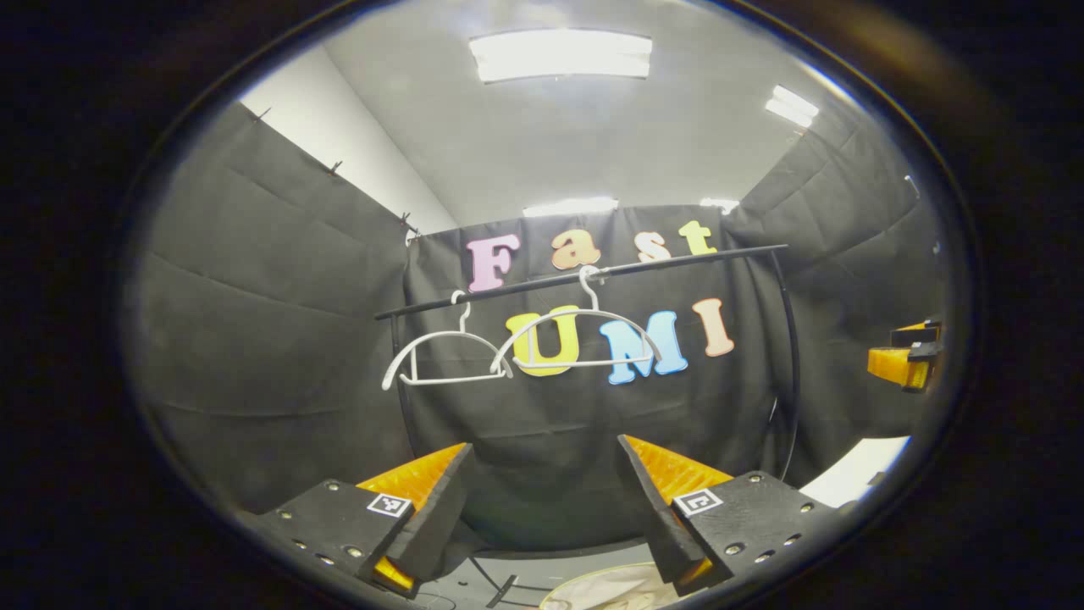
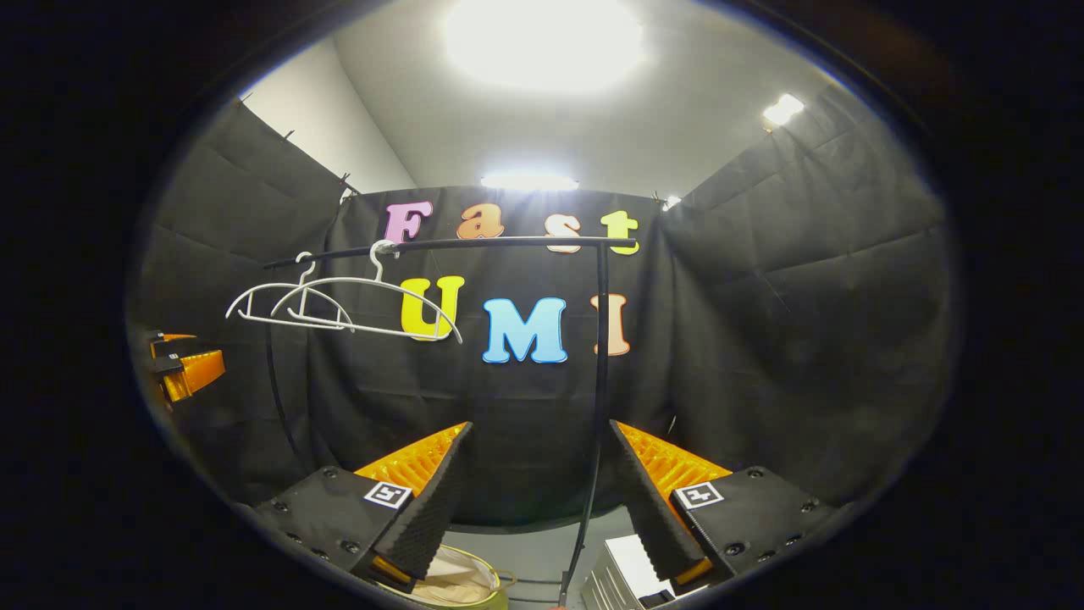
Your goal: Grasp the clothes on the hanger with both hands and then place them into the laundry hamper below.
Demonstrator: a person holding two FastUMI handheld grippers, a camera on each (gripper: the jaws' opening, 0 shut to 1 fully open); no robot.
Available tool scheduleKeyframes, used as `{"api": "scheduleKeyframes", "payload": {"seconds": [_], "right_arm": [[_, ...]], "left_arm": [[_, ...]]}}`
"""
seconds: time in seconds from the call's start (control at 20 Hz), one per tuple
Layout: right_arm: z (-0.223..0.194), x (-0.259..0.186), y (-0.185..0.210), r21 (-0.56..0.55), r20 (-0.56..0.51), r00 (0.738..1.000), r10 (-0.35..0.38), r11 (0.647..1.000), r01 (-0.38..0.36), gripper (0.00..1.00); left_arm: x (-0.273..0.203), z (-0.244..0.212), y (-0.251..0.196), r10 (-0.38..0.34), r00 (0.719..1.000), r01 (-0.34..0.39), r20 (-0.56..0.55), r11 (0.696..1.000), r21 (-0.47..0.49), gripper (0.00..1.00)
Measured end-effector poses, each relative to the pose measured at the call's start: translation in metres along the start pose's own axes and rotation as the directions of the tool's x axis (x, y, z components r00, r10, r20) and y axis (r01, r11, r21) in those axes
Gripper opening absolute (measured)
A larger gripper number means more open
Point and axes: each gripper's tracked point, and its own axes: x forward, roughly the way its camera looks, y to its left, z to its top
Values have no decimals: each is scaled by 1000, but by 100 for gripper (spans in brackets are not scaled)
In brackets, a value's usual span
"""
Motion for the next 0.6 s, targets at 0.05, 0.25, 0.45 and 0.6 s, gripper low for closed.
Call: {"api": "scheduleKeyframes", "payload": {"seconds": [0.05, 0.25, 0.45, 0.6], "right_arm": [[-1, 0, -1, 0, -3, 1000, -1, 1000, 1, 97], [2, -1, 1, 3, 7, 1000, -1, 1000, 1, 97], [3, 0, 4, 1, 9, 1000, -3, 1000, 3, 97], [3, 0, 5, 2, 13, 1000, -10, 1000, 10, 97]], "left_arm": [[-2, 1, -1, -2, 1000, 2, -1, 1000, 0, 97], [0, 3, -1, -1, 1000, 1, 8, 1000, 1, 96], [2, -1, -4, 1, 1000, -1, 5, 1000, -3, 96], [1, -2, 1, 6, 1000, -6, 6, 1000, -12, 96]]}}
